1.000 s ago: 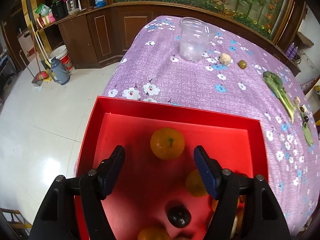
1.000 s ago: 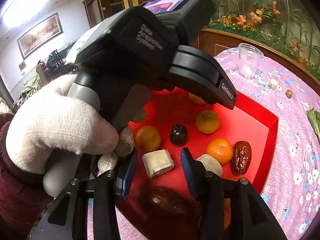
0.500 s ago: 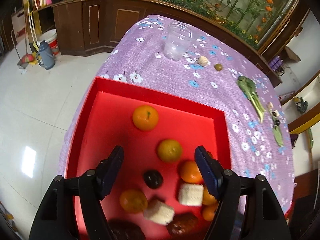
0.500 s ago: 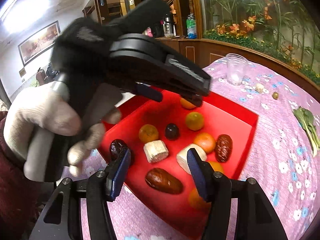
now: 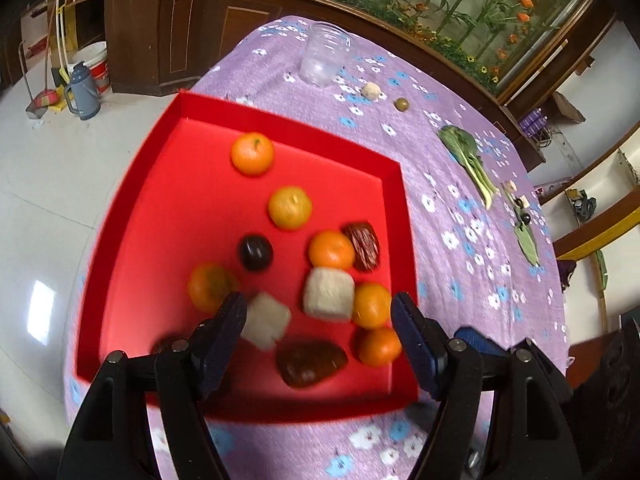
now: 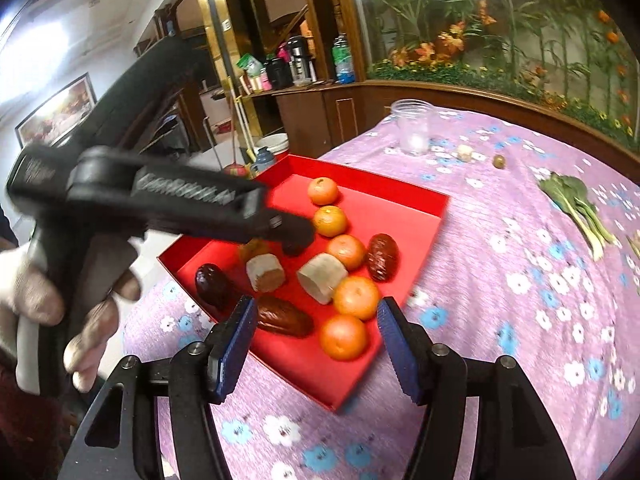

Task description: Organize fruits

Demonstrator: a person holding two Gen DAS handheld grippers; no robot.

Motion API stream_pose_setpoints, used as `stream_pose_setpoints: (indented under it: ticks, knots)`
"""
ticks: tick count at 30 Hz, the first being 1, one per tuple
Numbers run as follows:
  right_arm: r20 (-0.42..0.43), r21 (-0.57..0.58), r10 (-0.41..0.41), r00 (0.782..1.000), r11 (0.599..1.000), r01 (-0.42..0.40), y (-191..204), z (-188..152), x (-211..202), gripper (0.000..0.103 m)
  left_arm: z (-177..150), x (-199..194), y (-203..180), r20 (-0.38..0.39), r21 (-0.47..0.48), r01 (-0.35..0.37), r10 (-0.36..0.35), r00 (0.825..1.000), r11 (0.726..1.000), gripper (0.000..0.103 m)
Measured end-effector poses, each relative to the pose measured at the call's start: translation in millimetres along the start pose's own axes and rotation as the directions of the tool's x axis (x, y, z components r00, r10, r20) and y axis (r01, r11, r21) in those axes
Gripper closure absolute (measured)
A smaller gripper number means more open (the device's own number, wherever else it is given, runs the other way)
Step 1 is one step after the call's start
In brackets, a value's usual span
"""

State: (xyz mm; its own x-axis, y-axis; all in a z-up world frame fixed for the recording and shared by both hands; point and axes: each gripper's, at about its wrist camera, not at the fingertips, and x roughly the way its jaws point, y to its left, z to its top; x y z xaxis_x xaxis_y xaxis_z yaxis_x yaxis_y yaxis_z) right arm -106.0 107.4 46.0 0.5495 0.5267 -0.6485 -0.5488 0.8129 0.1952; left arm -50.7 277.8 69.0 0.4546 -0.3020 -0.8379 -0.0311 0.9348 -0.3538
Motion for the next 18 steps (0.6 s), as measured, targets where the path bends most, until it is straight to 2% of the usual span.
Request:
stream_pose_setpoints:
  ticks: [5,11,15,16,18]
  knots:
    - [0.012,0.047,-0.018,1.000,0.999,0.017,-12.4,-9.1,-13.9,0.034,-21.3,-10.8,-8.1,0.035,-0.026,0.001,0.000,0.999,1.000,0.029]
    - [0.035,0.094,-0.041,0.999,0.995,0.037,-23.6,-18.9,-30.4,0.033,-42.4,-36.0,-27.1,0.134,-0.019,-0.014,0.016,0.991,1.000,0.029]
    - [0.062,0.117,-0.053,0.997,0.992,0.045,-28.9,-23.8,-43.4,0.032,-54.1,-59.2,-45.2,0.236,0.010,-0.061,0.057,0.970,0.998,0.029]
    - [0.070,0.121,-0.056,0.996,0.992,0.047,-29.4,-24.8,-47.0,0.031,-56.8,-65.1,-50.2,0.265,0.017,-0.079,0.071,0.962,0.997,0.029]
    - [0.082,0.124,-0.059,0.995,0.991,0.048,-29.5,-25.5,-53.4,0.030,-63.9,-79.2,-60.7,0.342,0.026,-0.128,0.112,0.933,0.991,0.026]
